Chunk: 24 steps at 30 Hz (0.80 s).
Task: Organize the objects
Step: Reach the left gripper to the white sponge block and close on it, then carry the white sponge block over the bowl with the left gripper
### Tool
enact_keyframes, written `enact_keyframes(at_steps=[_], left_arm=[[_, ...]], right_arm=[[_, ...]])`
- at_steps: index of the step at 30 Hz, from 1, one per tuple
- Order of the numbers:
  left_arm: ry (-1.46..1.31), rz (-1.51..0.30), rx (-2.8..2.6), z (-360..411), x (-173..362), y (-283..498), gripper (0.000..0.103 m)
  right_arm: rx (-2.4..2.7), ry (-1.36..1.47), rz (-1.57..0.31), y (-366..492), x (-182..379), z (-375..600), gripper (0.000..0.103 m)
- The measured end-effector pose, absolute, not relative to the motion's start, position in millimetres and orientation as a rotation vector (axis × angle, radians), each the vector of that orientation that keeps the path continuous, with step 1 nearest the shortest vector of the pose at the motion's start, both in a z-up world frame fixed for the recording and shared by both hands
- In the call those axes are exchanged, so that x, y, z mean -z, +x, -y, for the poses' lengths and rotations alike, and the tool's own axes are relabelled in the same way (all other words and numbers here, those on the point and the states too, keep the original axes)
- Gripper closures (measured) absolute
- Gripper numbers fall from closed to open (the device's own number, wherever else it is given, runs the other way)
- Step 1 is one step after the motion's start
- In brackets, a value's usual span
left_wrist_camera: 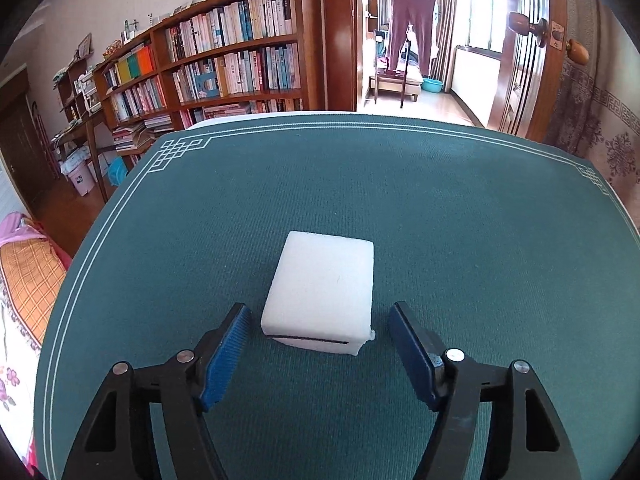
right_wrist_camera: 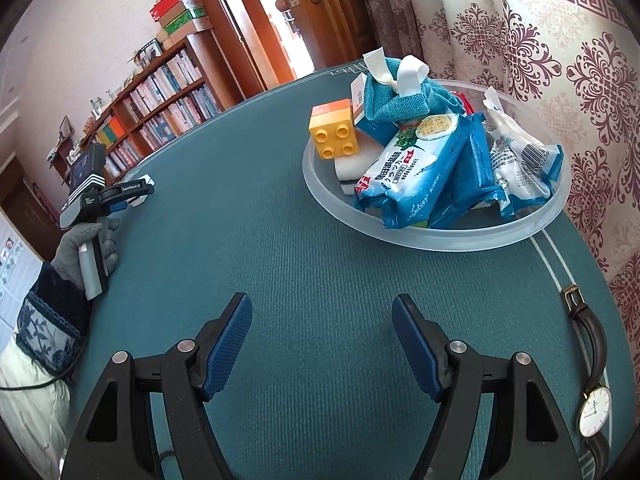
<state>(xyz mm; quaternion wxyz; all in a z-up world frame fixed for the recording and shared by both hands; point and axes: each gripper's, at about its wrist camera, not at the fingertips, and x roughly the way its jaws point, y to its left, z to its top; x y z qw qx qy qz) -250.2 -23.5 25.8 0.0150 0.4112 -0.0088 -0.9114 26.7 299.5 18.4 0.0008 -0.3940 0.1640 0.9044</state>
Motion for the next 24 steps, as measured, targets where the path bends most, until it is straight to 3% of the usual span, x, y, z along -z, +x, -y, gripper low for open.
enact_keyframes(at_steps=[5,24], left_arm=[[1.277,0.015,2.863,26.0,-26.9,-251.7,0.054],[1.236,0.096,3.025,-24.9,-52.9,-188.8,0.056]], right_arm=[[-2.838,-1.249,-0.510,24.7,-16.2,-297.2,0.029],[-2.841,-1.196,-0.523,38.4,-21.8,-315.1,0.029]])
